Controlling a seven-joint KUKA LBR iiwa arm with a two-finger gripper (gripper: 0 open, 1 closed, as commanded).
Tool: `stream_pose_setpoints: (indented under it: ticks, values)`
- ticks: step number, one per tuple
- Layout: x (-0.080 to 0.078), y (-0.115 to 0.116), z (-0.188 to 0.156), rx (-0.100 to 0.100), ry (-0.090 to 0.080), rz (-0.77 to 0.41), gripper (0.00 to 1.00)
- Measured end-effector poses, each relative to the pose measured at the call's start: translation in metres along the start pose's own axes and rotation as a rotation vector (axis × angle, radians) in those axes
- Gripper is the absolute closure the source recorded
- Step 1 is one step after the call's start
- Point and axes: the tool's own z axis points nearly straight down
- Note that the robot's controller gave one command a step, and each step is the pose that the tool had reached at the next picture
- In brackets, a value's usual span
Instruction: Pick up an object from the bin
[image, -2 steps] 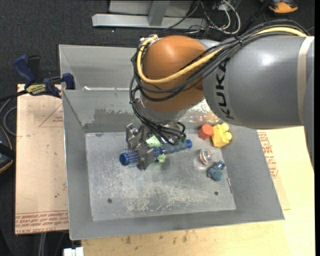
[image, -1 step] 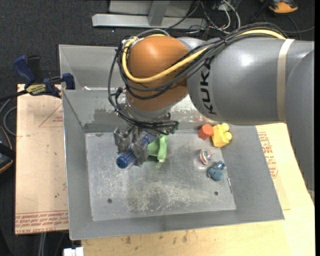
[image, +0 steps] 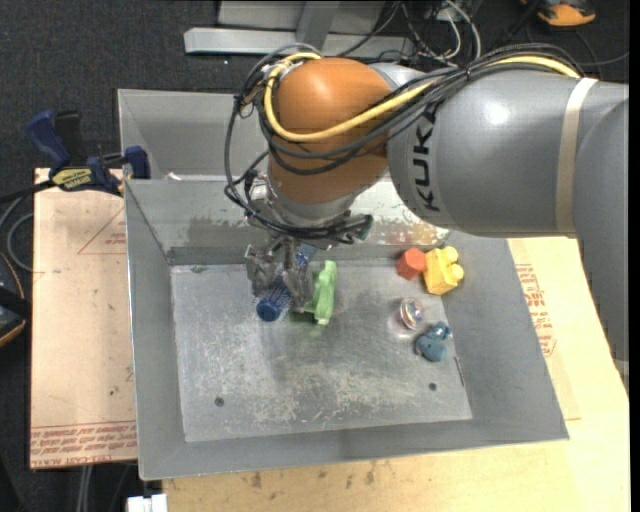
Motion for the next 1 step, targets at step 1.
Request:
stream_pose_setpoints:
  ticks: [1]
  values:
    - [0.0463,0.0208,-0.0812,0.004,-0.002,-0.445,1.00]
